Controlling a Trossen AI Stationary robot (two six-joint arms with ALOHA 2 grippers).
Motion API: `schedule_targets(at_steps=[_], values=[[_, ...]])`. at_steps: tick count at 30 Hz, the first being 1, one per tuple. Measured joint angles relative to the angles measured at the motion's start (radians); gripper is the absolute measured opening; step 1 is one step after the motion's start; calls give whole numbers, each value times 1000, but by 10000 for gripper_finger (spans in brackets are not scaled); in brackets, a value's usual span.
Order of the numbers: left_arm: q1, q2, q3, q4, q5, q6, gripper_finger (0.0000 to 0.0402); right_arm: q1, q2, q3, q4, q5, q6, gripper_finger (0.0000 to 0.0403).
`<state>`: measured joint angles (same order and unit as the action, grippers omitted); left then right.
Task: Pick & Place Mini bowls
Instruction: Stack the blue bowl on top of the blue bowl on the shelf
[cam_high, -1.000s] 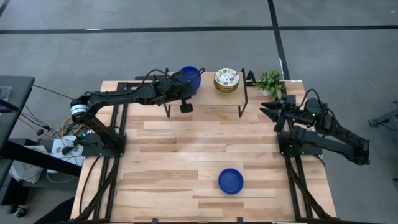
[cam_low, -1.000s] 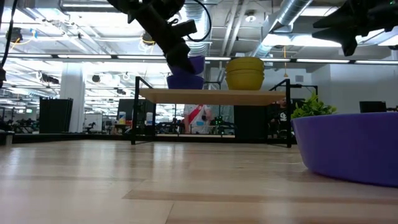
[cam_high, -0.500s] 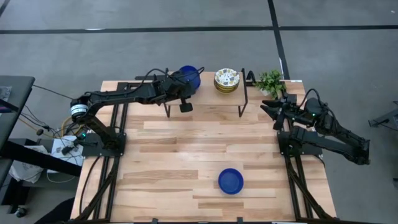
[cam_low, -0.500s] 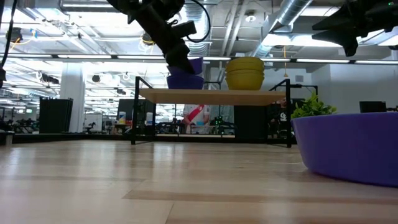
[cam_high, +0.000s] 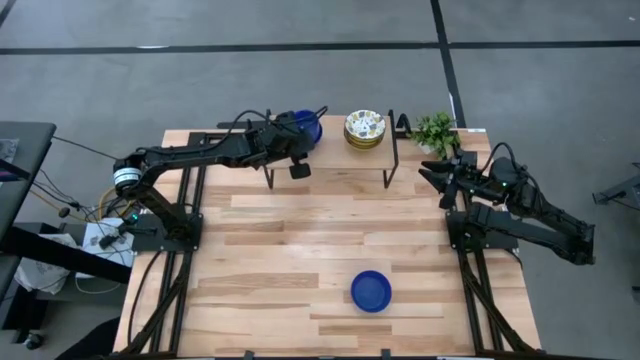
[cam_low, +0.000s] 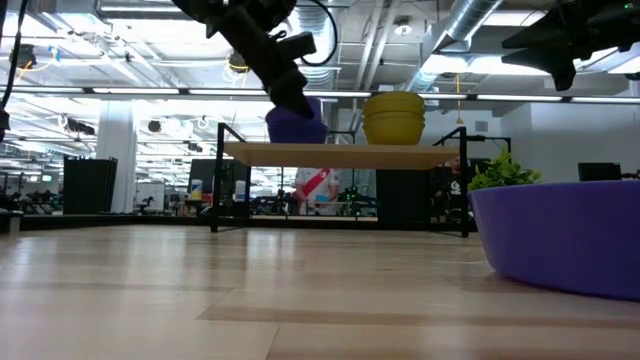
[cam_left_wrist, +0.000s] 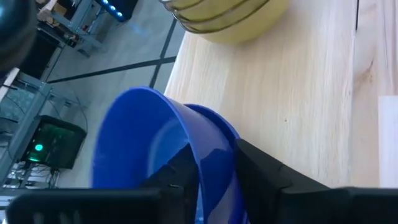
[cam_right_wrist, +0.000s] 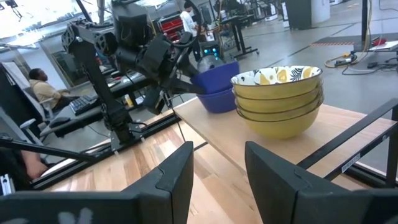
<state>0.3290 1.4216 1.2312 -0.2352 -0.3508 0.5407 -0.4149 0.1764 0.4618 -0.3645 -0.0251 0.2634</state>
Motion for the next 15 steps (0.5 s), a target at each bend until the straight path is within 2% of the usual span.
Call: schedule_targets(at_steps=[9,15], values=[[0,-13,0,24,0,0,158,0,0,0,0,0,0,134],[-12,-43,0,56,-1,0,183,0,0,0,0,-1,0,133]])
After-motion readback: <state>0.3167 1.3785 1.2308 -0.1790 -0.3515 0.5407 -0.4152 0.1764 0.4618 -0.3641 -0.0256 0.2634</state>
